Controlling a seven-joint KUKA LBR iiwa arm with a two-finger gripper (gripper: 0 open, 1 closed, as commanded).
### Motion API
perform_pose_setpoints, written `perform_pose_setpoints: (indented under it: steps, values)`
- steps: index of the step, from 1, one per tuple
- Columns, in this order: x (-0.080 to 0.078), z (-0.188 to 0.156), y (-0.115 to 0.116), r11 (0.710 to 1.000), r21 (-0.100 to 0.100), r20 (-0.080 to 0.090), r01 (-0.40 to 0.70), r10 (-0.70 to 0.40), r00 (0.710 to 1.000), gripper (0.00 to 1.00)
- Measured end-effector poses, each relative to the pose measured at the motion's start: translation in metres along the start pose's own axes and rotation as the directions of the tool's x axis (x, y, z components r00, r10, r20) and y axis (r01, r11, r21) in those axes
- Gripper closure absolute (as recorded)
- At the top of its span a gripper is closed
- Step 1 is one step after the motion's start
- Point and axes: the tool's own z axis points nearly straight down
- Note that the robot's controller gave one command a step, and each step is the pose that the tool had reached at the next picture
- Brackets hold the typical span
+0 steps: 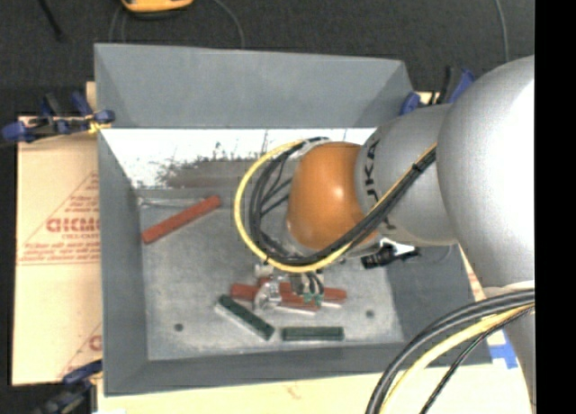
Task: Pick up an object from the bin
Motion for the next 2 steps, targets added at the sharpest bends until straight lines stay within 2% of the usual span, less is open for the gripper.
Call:
perform_pose_setpoints:
  steps: [1, 2]
  values:
    - [0.000, 0.000, 0.000, 1.000, 0.000, 0.000, -0.001, 0.001, 1.000, 1.00]
    - [-0.020, -0.192, -0.016, 1.000, 0.003, 0.001, -0.002, 0.002, 1.000, 1.00]
